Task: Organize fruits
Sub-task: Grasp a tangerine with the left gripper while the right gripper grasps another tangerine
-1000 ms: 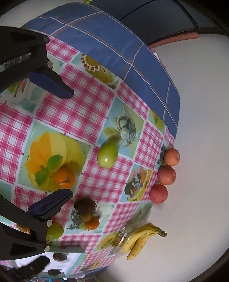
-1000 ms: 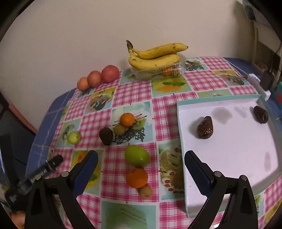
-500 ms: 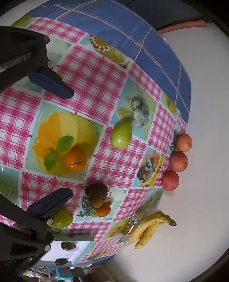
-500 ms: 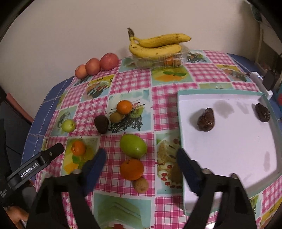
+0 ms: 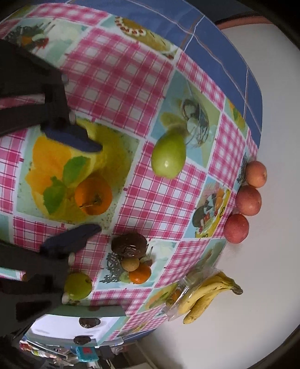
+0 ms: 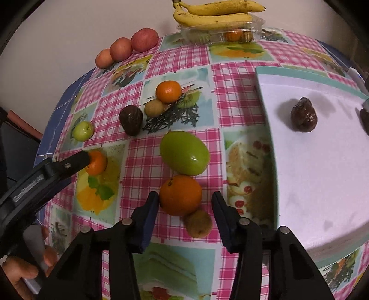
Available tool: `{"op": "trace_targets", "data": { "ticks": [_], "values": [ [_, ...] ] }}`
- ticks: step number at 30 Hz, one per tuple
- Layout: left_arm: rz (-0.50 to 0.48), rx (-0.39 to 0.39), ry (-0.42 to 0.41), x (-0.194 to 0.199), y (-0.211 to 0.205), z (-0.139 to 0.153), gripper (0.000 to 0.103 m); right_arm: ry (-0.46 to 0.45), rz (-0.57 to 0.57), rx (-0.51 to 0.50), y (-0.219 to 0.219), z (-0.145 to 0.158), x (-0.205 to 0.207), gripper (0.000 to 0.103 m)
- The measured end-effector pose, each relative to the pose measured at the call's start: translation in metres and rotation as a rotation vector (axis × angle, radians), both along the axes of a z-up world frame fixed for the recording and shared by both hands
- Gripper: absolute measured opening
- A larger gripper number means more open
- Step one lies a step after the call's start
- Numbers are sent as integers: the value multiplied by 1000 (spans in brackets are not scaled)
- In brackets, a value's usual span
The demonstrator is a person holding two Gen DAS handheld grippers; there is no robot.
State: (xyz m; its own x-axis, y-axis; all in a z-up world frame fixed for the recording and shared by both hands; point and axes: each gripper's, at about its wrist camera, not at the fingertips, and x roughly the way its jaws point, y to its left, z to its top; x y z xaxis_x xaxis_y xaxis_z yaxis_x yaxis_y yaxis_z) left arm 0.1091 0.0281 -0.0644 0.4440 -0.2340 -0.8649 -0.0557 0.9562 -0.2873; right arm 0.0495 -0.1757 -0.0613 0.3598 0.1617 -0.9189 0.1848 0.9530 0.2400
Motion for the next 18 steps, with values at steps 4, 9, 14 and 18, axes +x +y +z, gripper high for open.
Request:
{"op": "trace_targets", "data": {
  "ticks": [4, 9, 14, 18],
  "values": [
    [-15, -57, 22, 1, 0, -4, 38, -8, 12, -2, 2, 3, -2, 39],
    [-6, -70, 12, -2, 3, 1, 37, -18, 4, 16, 1, 4, 0, 39],
    [-5, -90, -30, -9, 5, 21, 37, -65, -20, 34, -6, 19, -3, 39],
    [-20, -95, -61, -15, 1, 34, 37, -107, -55, 26, -15, 34, -8, 39]
  ]
}}
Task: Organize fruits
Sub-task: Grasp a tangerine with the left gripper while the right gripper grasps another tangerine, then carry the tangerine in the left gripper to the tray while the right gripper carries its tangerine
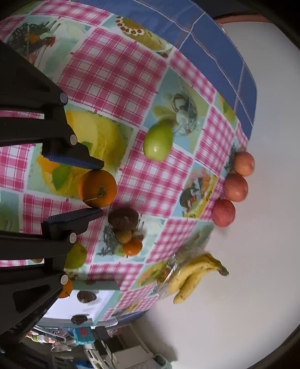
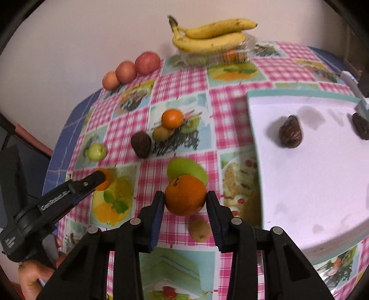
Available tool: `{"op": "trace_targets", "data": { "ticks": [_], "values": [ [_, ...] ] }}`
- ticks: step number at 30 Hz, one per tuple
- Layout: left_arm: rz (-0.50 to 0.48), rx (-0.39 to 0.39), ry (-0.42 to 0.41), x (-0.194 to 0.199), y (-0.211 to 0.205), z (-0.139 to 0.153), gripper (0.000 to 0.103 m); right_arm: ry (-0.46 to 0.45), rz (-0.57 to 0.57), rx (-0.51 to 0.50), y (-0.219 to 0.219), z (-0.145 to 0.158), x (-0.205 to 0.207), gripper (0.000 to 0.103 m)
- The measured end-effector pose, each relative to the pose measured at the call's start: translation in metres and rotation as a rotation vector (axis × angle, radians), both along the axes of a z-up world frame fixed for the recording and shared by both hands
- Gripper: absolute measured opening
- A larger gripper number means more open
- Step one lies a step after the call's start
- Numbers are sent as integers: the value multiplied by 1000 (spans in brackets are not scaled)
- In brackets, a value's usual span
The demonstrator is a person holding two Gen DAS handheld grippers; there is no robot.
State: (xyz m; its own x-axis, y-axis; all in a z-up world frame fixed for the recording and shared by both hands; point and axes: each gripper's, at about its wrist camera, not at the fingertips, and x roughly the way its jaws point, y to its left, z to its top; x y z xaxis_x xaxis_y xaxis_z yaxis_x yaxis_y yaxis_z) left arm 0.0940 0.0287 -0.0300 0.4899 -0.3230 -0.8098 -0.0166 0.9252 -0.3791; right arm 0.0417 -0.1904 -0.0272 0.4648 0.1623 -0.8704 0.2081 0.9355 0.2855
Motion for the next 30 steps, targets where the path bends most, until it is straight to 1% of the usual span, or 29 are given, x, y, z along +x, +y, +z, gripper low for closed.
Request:
{"op": "trace_targets", "data": {
  "ticks": [3, 6, 10, 15, 18, 22, 25, 30],
  "values": [
    [-26, -2, -7, -4, -10, 4, 37, -7, -43, -14, -10, 7, -3, 39],
    [-60, 1, -18, -8, -23, 8, 37, -10, -116, -33, -31, 11, -9, 39],
    [-110, 14, -34, -15, -43, 13, 37, -8, -222, -68, -65, 16, -20, 39],
    [-187, 4, -43, -28, -75, 18, 37, 3, -363, -100, -119, 19, -41, 39],
    [-256, 10, -58, -38, -101, 23, 37, 6, -419, -111, -141, 19, -51, 39],
    [-373, 37, -91, -56, -142, 27, 37, 15, -494, -123, -172, 18, -66, 39],
    [-470, 44, -108, -70, -173, 26, 37, 23, -545, -147, -189, 17, -77, 39],
    [-610, 91, -125, -93, -219, 18, 37, 33, -643, -176, -213, 14, -95, 39]
  ]
}}
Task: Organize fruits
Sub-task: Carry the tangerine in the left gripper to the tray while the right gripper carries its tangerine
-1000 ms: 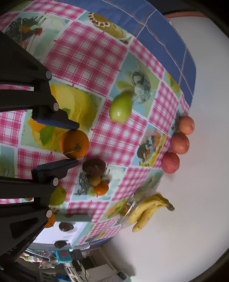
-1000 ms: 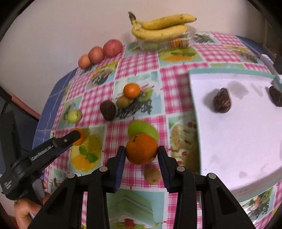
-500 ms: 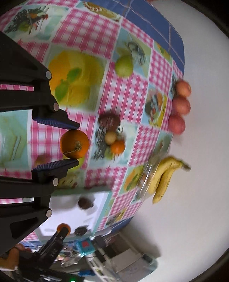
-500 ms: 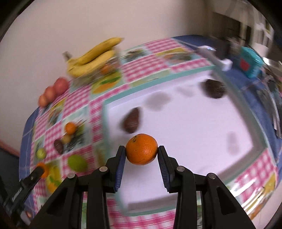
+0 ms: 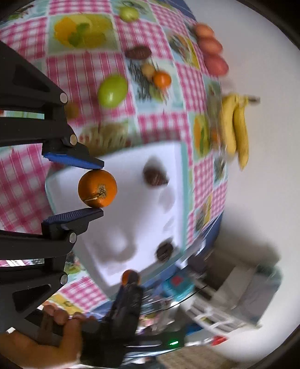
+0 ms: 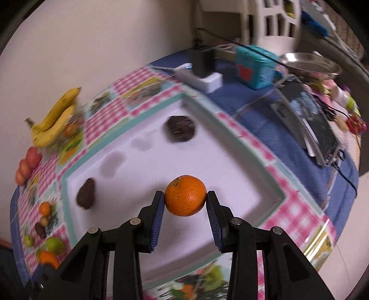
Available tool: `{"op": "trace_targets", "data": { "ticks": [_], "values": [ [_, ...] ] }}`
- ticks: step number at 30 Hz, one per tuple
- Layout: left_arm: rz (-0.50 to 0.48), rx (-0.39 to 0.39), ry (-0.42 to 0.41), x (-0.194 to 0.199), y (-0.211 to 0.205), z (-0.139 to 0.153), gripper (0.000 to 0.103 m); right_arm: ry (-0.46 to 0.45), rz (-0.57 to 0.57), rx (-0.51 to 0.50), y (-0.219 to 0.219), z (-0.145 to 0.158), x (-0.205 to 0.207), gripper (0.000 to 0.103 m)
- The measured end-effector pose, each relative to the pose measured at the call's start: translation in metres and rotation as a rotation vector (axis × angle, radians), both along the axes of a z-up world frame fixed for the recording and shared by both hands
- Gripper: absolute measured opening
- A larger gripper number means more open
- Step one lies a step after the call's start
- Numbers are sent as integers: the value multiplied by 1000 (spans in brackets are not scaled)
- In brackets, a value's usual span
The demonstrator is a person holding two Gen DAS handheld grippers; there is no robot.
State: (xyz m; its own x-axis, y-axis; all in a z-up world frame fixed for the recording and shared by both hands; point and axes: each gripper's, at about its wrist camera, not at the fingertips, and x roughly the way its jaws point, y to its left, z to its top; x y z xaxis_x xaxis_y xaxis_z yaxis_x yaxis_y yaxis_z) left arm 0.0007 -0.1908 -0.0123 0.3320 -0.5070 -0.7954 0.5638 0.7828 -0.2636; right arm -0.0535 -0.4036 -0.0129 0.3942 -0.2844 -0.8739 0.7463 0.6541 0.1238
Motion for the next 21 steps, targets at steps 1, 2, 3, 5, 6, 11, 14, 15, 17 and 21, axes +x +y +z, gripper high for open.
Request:
{"op": "trace_targets", "data": {
  "ticks": [1, 2, 3, 5, 6, 11, 14, 15, 17, 21],
  "values": [
    [-19, 6, 8, -3, -7, -4, 37, 3, -15, 0, -4, -1, -3, 39],
    [-32, 12, 16, -5, -13, -7, 37, 6, -25, 3, -7, -3, -5, 39],
    [-39, 20, 21, -6, -18, -11, 37, 11, -32, 7, -10, -5, -7, 39],
    [-47, 39, 31, -6, -22, -19, 37, 26, -40, 17, -14, -11, -9, 39],
    [-48, 50, 37, -7, -22, -23, 37, 34, -45, 27, -16, -15, -10, 39],
    [-49, 81, 87, -3, -25, -43, 37, 68, -56, 46, -19, -28, -8, 39],
    [-47, 69, 105, -1, -23, -44, 37, 80, -54, 34, -16, -28, -7, 39],
    [-50, 71, 104, -1, -23, -44, 37, 82, -55, 33, -15, -28, -7, 39],
    [-59, 81, 97, -3, -24, -43, 37, 79, -60, 35, -16, -28, -7, 39],
    [-68, 91, 92, -1, -23, -38, 39, 76, -66, 35, -16, -27, -8, 39]
  ]
}}
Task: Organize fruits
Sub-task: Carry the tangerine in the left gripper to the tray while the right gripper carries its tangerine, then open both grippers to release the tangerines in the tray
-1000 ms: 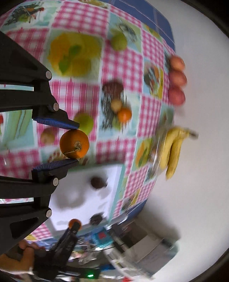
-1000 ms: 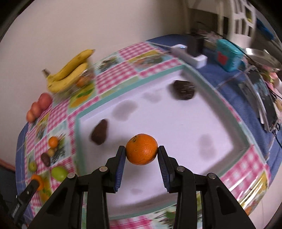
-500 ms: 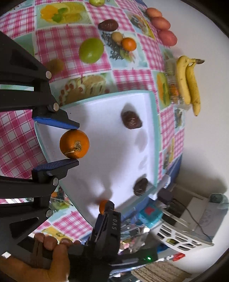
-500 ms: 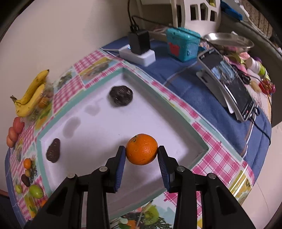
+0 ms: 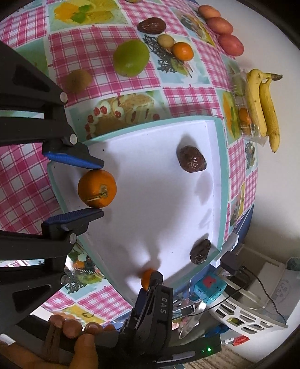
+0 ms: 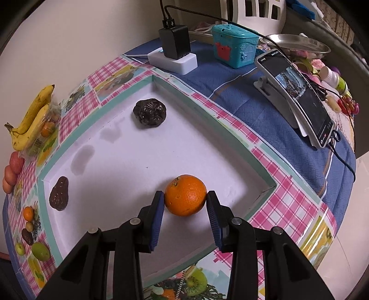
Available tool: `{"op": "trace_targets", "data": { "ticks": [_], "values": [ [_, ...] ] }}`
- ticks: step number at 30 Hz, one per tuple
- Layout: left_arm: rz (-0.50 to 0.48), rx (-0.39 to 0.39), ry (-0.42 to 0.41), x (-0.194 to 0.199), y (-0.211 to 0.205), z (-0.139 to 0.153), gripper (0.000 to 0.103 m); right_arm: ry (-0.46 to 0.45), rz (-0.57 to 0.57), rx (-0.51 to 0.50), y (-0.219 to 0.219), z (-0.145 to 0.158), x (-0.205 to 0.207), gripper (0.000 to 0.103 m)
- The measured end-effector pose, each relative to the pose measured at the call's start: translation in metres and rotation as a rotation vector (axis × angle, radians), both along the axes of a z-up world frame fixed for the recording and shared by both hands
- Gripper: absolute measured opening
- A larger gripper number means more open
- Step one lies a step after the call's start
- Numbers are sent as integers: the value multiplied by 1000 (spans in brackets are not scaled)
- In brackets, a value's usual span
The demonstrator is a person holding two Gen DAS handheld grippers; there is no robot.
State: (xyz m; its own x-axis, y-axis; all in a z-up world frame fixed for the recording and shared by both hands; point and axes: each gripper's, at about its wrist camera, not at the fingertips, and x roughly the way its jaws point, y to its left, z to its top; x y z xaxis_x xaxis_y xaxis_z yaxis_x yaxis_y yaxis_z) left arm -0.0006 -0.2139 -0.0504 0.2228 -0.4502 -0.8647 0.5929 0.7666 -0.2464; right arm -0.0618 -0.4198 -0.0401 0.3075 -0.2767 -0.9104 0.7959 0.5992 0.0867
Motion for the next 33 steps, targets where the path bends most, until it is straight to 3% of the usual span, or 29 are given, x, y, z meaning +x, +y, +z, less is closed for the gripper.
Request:
{"op": "trace_targets", "data": {
  "ticks": [3, 4, 5, 9, 13, 17, 21, 24, 28, 33],
  "values": [
    [3, -25, -13, 3, 7, 10, 49, 11, 10, -19, 2, 3, 2, 46],
    [13, -44, -12, 5, 11, 14, 53, 12, 14, -29, 3, 4, 3, 59],
    [26, -59, -10, 7, 15, 17, 55, 12, 14, -41, 4, 6, 4, 63],
    [131, -87, -3, 21, 40, 28, 67, 4, 10, -92, 9, 16, 5, 67],
    [332, -49, -19, 40, 84, 34, 83, -17, 35, -110, 17, 23, 10, 84],
    [539, 52, -45, 59, 131, 31, 99, -21, 105, -126, 33, 23, 21, 87],
    [735, 107, -63, 71, 183, 30, 103, -40, 193, -152, 55, 26, 35, 91],
    [826, 129, -90, 72, 213, 31, 103, -55, 264, -167, 73, 29, 43, 91],
    [891, 182, -117, 79, 239, 33, 103, -92, 354, -175, 104, 34, 55, 91],
    [942, 194, -112, 84, 265, 31, 103, -166, 451, -146, 143, 44, 69, 91]
  ]
}}
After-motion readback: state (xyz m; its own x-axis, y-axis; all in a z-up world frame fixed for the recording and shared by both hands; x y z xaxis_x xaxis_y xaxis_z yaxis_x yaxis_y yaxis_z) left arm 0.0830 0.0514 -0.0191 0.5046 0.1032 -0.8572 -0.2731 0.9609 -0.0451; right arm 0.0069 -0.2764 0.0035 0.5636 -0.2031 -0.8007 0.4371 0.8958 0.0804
